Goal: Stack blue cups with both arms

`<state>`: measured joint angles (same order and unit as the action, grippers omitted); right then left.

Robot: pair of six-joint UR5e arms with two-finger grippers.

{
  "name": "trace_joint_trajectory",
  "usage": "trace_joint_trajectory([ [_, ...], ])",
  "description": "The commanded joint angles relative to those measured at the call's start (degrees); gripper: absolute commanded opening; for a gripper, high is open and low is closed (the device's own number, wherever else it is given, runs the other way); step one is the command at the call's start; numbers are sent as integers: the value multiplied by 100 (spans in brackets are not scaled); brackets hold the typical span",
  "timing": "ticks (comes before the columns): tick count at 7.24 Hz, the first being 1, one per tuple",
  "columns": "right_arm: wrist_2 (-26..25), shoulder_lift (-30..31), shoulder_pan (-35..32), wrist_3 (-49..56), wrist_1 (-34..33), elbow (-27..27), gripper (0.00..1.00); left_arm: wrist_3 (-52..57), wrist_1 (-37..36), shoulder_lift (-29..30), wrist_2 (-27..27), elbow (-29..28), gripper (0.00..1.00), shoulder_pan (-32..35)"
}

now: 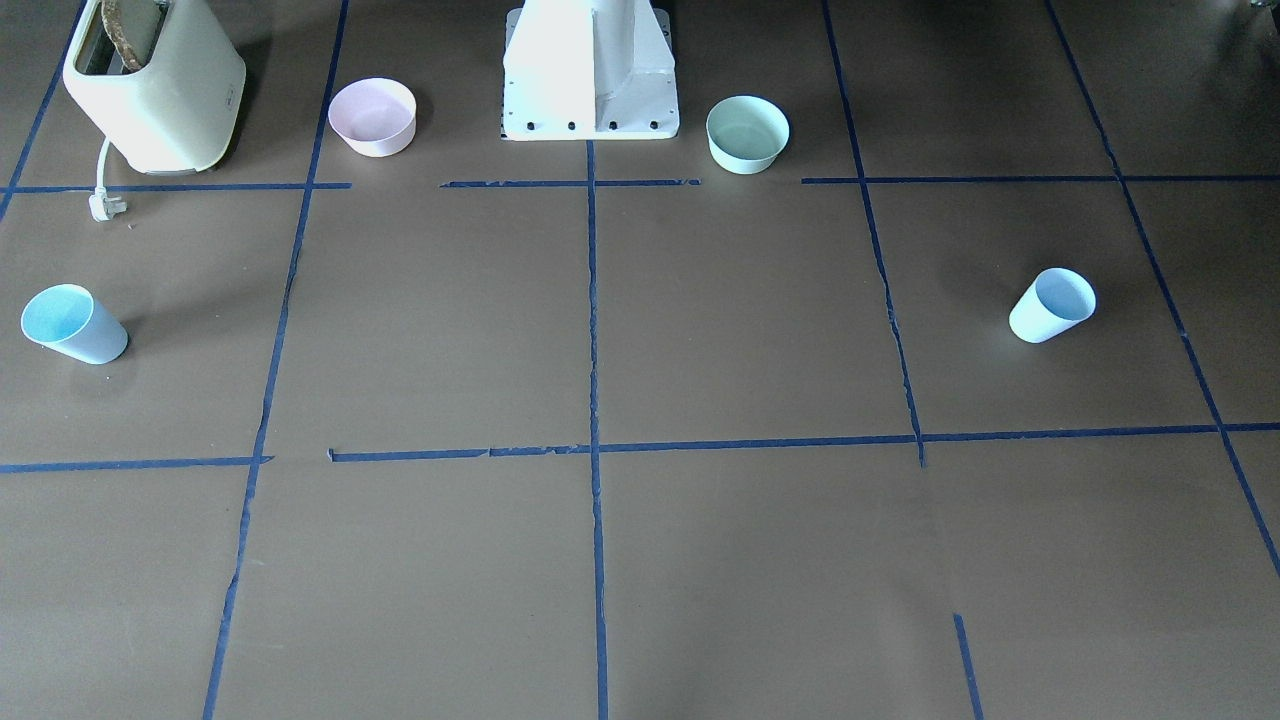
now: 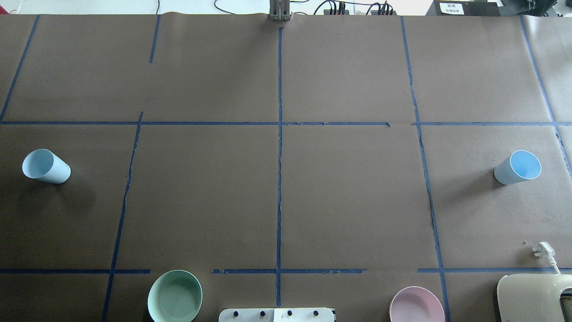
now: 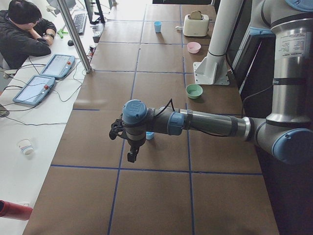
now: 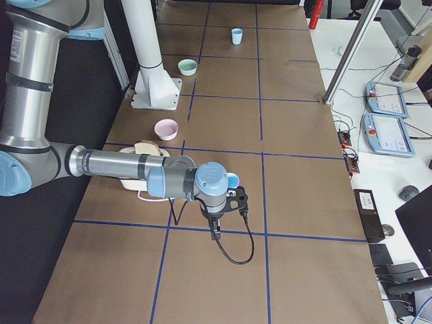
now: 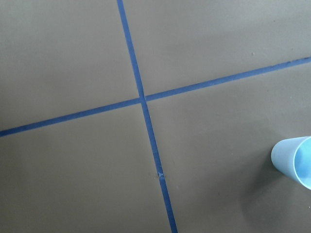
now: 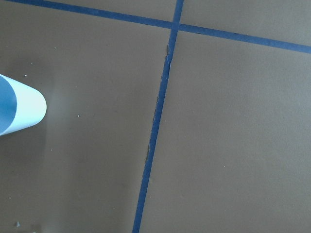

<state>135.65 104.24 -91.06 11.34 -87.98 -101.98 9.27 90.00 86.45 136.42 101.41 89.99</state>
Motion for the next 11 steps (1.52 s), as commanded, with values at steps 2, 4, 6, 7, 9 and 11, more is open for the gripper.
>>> trace_joint_trajectory([
  [2,40,0,0,0,0,3,100,-1040,448,3,16,142,100,-708],
  [4,40,0,0,0,-8,3,100,-3237,1628,-162,-54,108,100,-1447],
  [6,40,0,0,0,0,3,100,-4683,2791,-374,-394,37,100,-2175],
  [7,40,0,0,0,-8,3,100,-4975,2908,-392,-658,37,100,-2492],
  [9,40,0,0,0,-8,3,100,-5459,3031,-392,-1193,37,100,-3011],
  [11,40,0,0,0,-8,11,100,-5558,3068,-375,-1355,-51,100,-3181],
])
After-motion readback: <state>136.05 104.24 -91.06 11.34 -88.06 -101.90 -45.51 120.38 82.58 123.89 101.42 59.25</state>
